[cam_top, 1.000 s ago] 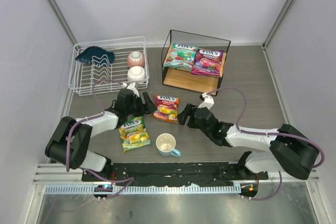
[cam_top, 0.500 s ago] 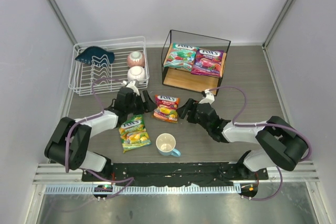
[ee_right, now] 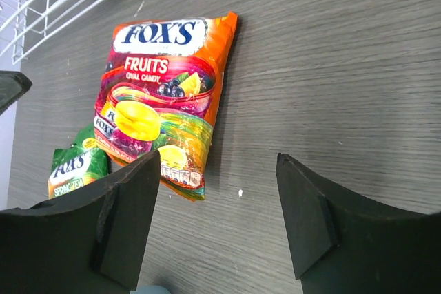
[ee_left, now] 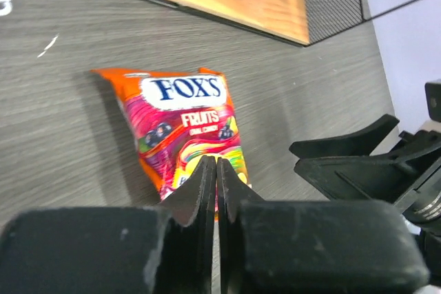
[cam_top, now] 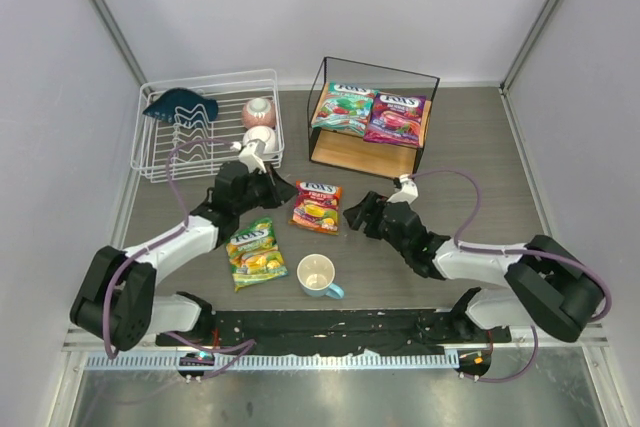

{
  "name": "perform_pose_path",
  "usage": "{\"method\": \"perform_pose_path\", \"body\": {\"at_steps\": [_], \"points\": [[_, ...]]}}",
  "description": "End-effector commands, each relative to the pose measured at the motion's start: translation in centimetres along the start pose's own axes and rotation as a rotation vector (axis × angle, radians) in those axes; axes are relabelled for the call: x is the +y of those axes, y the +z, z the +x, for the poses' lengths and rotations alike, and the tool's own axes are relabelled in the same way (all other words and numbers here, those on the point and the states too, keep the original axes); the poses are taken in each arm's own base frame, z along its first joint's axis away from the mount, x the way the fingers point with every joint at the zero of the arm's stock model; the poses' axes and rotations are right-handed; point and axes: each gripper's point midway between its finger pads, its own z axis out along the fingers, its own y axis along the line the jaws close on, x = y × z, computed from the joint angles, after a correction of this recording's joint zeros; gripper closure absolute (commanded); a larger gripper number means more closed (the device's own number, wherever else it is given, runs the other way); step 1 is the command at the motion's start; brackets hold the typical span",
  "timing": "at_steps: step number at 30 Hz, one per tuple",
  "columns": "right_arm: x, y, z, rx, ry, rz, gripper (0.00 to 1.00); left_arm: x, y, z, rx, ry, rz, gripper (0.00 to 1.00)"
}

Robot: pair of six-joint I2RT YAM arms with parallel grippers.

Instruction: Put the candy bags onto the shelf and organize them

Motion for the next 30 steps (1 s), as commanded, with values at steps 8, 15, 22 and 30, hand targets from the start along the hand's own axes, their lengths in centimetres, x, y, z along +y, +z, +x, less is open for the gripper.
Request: {"method": "perform_pose_path", "body": {"at_steps": [8,15,22,30], "points": [[-0.4,-2.7,-3.6,-0.128,-0.004,0.024,0.27,-3.7,4.0,0.8,0.02,-0.035,0.245,1.0],[-0.9,-3.3,-3.6,-0.13,-0.007,0.031,0.27,-3.8,5.5,2.5,0.036,-0.108,0.338,1.0],[-1.3,-3.5,-3.4,-0.128,-0.008,0.04,0.27,-3.9,6.0,2.7,0.04,-0.131,0.364,1.0],[-1.8,-3.6,-3.1,-0.122,-0.003,0.049,0.27,-0.2,7.2,6.3,0.142,-0.167,0.221,1.0]]}}
